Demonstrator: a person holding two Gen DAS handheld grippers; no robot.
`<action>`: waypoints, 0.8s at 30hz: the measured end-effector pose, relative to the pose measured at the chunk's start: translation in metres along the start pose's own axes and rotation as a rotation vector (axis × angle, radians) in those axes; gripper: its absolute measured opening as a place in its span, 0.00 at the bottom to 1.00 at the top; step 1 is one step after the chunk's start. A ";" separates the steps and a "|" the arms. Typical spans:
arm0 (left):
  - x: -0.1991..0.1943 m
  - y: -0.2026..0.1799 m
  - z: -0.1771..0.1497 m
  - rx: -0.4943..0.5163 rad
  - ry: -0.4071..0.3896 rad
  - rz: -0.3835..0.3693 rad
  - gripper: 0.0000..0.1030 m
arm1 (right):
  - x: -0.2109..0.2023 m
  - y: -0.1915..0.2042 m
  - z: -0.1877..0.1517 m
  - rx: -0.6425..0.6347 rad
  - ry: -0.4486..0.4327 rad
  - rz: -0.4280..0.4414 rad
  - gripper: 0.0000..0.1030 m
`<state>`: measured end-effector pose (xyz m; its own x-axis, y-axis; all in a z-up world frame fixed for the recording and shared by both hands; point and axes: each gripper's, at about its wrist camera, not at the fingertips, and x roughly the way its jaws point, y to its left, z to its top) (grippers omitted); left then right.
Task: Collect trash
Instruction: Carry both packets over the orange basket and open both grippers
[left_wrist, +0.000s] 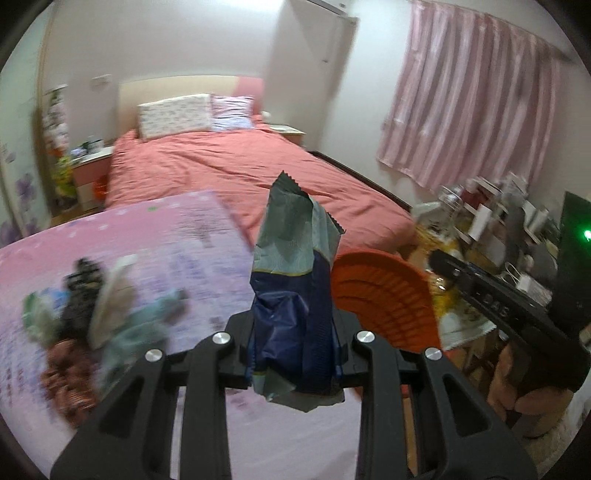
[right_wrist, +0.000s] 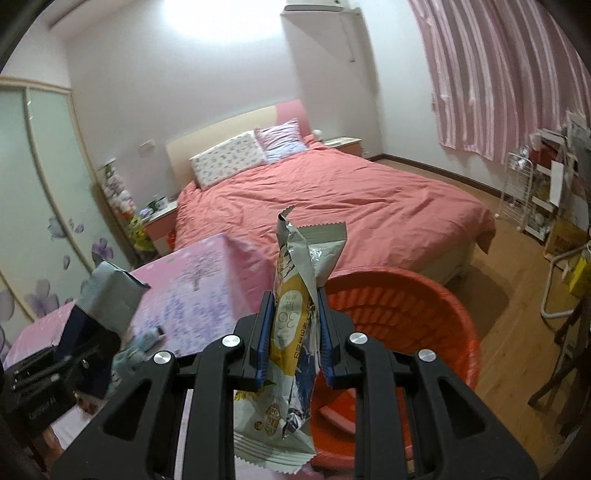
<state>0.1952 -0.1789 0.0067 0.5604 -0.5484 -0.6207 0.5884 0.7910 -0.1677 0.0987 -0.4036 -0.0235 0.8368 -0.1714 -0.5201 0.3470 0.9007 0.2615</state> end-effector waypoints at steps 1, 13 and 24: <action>0.007 -0.007 0.001 0.009 0.006 -0.010 0.29 | 0.004 -0.008 0.001 0.012 0.002 -0.007 0.22; 0.101 -0.060 -0.004 0.091 0.112 -0.017 0.52 | 0.044 -0.058 -0.004 0.094 0.064 -0.030 0.50; 0.060 0.002 -0.038 0.108 0.072 0.184 0.79 | 0.029 -0.044 -0.020 0.054 0.051 -0.032 0.73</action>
<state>0.2084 -0.1999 -0.0602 0.6234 -0.3735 -0.6870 0.5409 0.8404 0.0339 0.0992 -0.4402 -0.0665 0.8029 -0.1777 -0.5690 0.3966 0.8719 0.2874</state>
